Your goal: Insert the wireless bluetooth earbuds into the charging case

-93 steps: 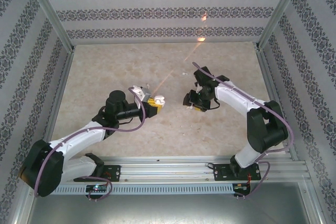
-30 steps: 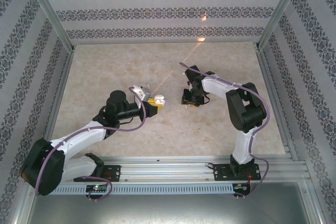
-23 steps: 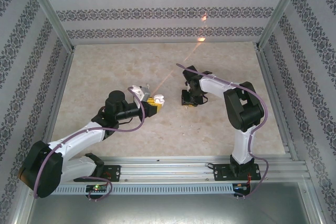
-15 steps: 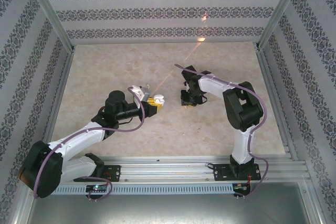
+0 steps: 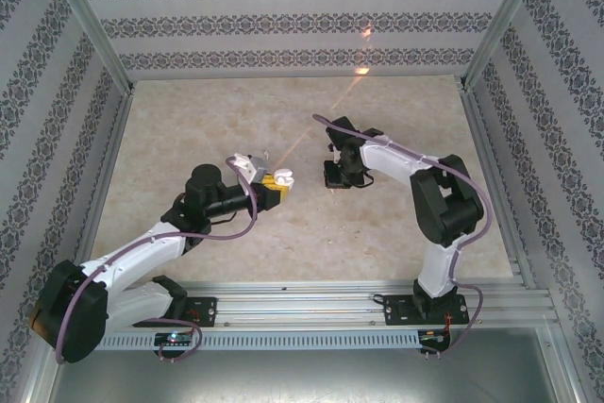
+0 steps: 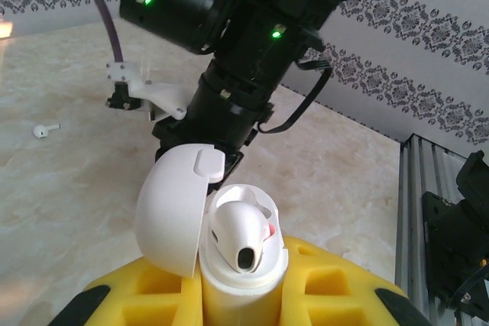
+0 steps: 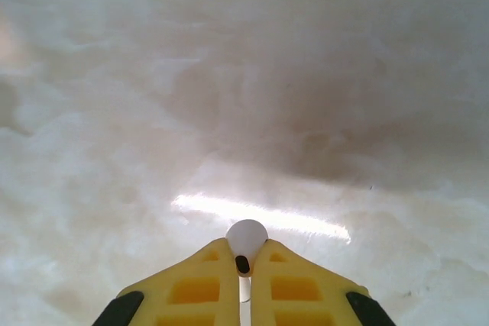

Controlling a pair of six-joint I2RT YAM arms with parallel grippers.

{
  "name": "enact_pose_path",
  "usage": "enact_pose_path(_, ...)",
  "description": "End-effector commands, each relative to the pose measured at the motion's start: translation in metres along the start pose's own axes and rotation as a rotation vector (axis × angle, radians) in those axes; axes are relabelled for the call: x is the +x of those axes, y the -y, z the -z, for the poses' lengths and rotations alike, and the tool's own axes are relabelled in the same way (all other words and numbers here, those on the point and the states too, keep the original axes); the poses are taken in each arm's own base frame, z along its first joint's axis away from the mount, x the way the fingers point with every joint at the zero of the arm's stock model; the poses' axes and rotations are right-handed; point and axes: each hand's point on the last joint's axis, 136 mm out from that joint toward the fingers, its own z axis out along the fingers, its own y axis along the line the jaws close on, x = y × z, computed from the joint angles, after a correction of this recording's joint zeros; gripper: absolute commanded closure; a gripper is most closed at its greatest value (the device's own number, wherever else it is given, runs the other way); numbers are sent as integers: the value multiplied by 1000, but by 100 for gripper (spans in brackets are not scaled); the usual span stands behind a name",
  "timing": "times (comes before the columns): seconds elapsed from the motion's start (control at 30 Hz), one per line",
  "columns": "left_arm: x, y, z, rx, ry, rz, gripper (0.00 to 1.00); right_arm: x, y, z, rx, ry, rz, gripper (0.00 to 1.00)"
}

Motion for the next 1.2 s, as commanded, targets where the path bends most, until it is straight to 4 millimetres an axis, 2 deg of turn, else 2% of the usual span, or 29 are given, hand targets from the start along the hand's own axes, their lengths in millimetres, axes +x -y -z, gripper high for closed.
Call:
enact_pose_path(0.0,-5,6,2,6,8,-15,100,-11,-19,33,-42,130,65,94)
enact_pose_path(0.13,-19,8,3,9,42,-32,100,-22,-47,81,-119,294,140,95)
enact_pose_path(0.3,-45,19,3,59,102,-39,100,-29,-85,156,-240,499,244,96)
enact_pose_path(0.47,-70,29,4,101,150,-45,100,-23,-116,222,-356,693,340,98)
enact_pose_path(0.6,-88,33,7,112,190,-47,100,-10,-138,257,-469,798,378,98)
enact_pose_path(0.7,-99,35,8,119,214,-39,100,1,-153,273,-543,854,414,98)
enact_pose_path(0.8,-103,35,8,124,235,-34,100,7,-165,281,-602,873,447,97)
enact_pose_path(1.17,-112,30,10,106,306,11,100,22,-186,279,-674,896,540,95)
